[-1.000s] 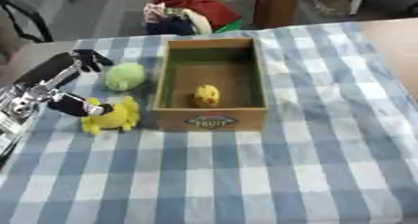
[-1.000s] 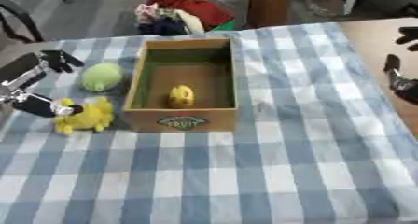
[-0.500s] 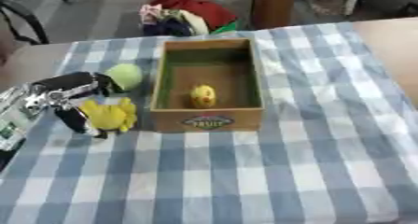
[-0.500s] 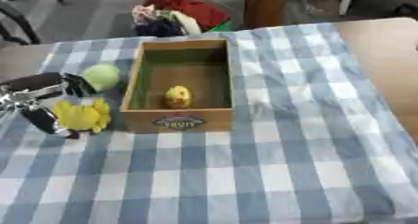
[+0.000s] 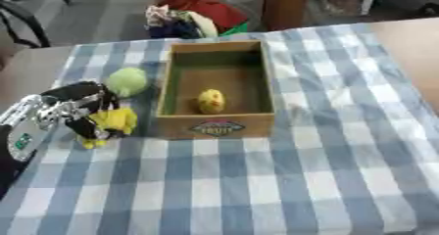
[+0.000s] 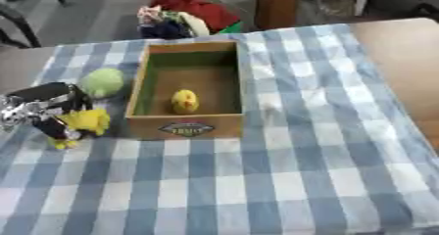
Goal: Pick up objects on the table and place them in the box.
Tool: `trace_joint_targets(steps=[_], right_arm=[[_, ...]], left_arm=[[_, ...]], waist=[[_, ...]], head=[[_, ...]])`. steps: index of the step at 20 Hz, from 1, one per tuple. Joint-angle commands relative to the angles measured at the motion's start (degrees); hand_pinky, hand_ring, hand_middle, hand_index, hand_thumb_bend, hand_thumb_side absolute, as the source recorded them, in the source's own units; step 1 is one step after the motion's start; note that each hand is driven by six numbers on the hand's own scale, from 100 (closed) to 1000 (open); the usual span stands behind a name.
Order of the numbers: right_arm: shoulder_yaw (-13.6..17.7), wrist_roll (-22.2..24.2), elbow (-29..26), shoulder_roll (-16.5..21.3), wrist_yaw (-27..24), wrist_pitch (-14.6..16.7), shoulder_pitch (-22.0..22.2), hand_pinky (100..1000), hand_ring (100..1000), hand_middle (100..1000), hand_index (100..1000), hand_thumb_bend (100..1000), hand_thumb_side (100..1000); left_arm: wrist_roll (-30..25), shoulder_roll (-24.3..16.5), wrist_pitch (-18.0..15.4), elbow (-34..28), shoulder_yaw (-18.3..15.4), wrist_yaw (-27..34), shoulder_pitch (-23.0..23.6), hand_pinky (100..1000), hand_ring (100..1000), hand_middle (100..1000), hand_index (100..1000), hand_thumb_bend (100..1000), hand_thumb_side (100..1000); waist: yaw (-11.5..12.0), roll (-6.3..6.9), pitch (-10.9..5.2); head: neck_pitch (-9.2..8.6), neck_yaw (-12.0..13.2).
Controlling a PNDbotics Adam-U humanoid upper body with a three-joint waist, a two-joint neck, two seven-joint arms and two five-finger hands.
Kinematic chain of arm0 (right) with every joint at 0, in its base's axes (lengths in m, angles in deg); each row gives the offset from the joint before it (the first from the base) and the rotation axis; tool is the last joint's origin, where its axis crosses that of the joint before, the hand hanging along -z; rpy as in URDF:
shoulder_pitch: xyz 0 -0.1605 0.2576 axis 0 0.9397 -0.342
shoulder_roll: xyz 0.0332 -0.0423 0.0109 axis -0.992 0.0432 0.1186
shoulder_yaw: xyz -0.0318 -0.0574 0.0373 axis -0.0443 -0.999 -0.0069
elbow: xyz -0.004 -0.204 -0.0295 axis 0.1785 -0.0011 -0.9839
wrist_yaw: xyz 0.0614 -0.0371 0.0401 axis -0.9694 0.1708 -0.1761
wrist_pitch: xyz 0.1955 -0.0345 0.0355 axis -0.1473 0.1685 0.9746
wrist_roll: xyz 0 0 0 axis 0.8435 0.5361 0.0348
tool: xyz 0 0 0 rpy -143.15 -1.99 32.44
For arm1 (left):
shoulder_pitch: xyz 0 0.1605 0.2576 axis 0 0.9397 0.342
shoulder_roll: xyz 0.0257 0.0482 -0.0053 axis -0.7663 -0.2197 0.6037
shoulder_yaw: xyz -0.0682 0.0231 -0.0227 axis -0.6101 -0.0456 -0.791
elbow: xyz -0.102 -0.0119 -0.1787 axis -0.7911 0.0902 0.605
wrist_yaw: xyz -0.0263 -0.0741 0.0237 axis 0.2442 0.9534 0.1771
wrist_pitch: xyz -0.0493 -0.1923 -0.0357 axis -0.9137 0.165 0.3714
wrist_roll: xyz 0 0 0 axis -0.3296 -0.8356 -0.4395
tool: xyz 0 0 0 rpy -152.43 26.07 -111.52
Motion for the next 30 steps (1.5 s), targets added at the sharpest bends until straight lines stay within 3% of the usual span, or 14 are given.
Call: trace_joint_targets(steps=[1, 6, 12, 21, 22, 23, 24, 26, 30], right_arm=[[0.8, 0.2, -1.4, 2.1, -0.5, 0.0, -0.4, 659, 1000, 633, 842, 100, 324], [0.2, 0.9, -1.6, 1.6, -0.7, -0.1, -0.2, 659, 1000, 634, 843, 100, 321], [-0.7, 1.6, -2.6, 1.3, -1.4, 0.3, -0.7, 660, 1000, 635, 842, 100, 321], [-0.7, 1.7, -2.9, 1.3, -1.8, 0.2, -0.8, 660, 1000, 635, 842, 100, 321], [-0.9, 1.8, -3.1, 1.0, -1.9, 0.4, -1.0, 665, 991, 642, 840, 100, 375], [-1.4, 2.1, -4.0, 0.2, -2.4, 0.9, -1.9, 665, 991, 642, 840, 100, 375], [-2.1, 2.4, -5.1, -0.6, -3.1, 1.5, -3.0, 666, 992, 641, 839, 100, 371], [-3.3, 2.8, -6.4, -1.4, -4.6, 1.3, -4.8, 666, 993, 641, 838, 100, 371], [-3.4, 3.3, -6.9, -1.1, -6.1, 0.5, -5.0, 667, 993, 641, 838, 100, 371]], left_arm=[[3.2, -1.5, 1.2, -2.8, -2.3, 1.5, -1.7, 537, 316, 278, 479, 273, 100], [5.6, -1.4, 2.3, -7.1, -3.8, 5.7, -5.5, 547, 332, 284, 481, 282, 100], [7.8, 0.8, 1.9, -6.7, -2.6, 7.1, -9.5, 557, 343, 293, 487, 276, 100], [8.8, 1.3, 1.0, -5.4, -2.3, 7.1, -10.2, 557, 343, 293, 487, 276, 100], [8.7, 1.6, 0.8, -5.7, -2.0, 7.3, -10.5, 577, 398, 331, 517, 266, 100], [8.3, 2.4, 0.3, -6.1, -1.2, 7.8, -11.3, 577, 398, 331, 517, 266, 100], [7.6, 3.5, -0.4, -6.2, -0.1, 8.5, -12.4, 603, 479, 418, 582, 312, 100], [6.5, 6.1, -2.0, -4.6, 2.4, 10.0, -14.0, 604, 479, 418, 582, 314, 100], [7.4, 11.7, -4.6, 0.7, 3.9, 9.1, -15.8, 604, 478, 412, 578, 314, 100]], waist=[[0.0, -0.18, -0.97], [-0.4, -0.17, -1.24], [-0.9, -0.15, -1.43], [-0.9, -0.15, -1.45], [-1.2, -0.39, -1.54], [-2.0, -0.82, -1.48], [-3.1, -1.03, -1.27], [-5.2, -1.08, -1.13], [-5.3, -1.0, -1.38]], head=[[0.14, 0.1], [0.32, 0.3], [0.37, 0.4], [0.37, 0.3], [0.25, 0.7], [-0.13, 1.4], [-0.64, 2.3], [-1.07, 3.6], [-1.16, 3.3]])
